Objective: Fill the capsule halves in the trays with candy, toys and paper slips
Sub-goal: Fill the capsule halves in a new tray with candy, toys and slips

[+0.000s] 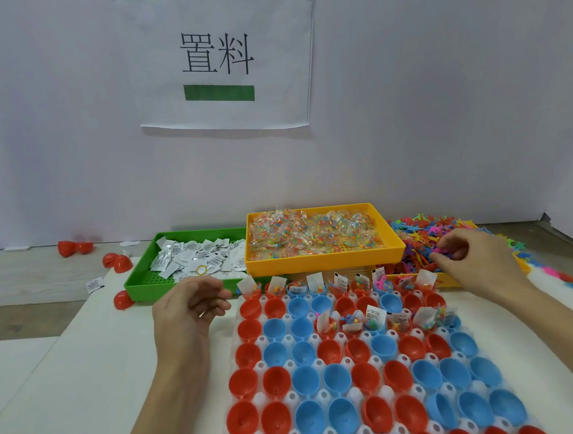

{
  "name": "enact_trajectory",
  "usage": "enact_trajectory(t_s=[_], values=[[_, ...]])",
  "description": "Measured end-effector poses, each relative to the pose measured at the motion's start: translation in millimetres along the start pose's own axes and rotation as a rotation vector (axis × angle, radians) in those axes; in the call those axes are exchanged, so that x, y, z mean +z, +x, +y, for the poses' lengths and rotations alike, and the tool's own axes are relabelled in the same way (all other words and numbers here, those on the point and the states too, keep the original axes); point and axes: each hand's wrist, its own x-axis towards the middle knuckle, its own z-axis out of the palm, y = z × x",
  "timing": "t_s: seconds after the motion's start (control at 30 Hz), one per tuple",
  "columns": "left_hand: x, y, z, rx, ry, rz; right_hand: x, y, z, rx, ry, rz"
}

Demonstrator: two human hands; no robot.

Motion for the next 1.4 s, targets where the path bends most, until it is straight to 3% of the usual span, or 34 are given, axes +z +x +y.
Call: enact_trajectory(t_s=[0.33,0.47,0.63,0.77,0.93,1.07,1.4], values=[[0.3,-1.6,-1.5,0.024,0.112,-0.071,-2.3,-9.6,-20.0,-0.120,0.151,0.202],[1.1,-1.3,-2.0,0.029,0.139,-0.109,-3.7,-19.1,-44.9,-0.227,0.189,0.206],[0.7,-1.1,-4.1,0.035,0.159,-0.130,-6.4,-32.3,-91.5,-0.417,0.306,0.022],[-1.3,0.4,-4.7,0.029,0.158,-0.123,-8.2,-39.6,-129.5,-0.524,0.343,-0.220],[-1.9,0.0,-3.8,0.025,0.159,-0.127,-1.8,-47.2,-159.9,-0.571,0.313,-0.494],[-0.8,-0.9,-2.2,0.023,0.168,-0.129,3.5,-45.7,-175.7,-0.702,0.166,-0.555],[-0.9,-1.2,-0.5,0.026,0.207,-0.108,13.4,-48.5,-192.9,-0.739,-0.039,-0.647]])
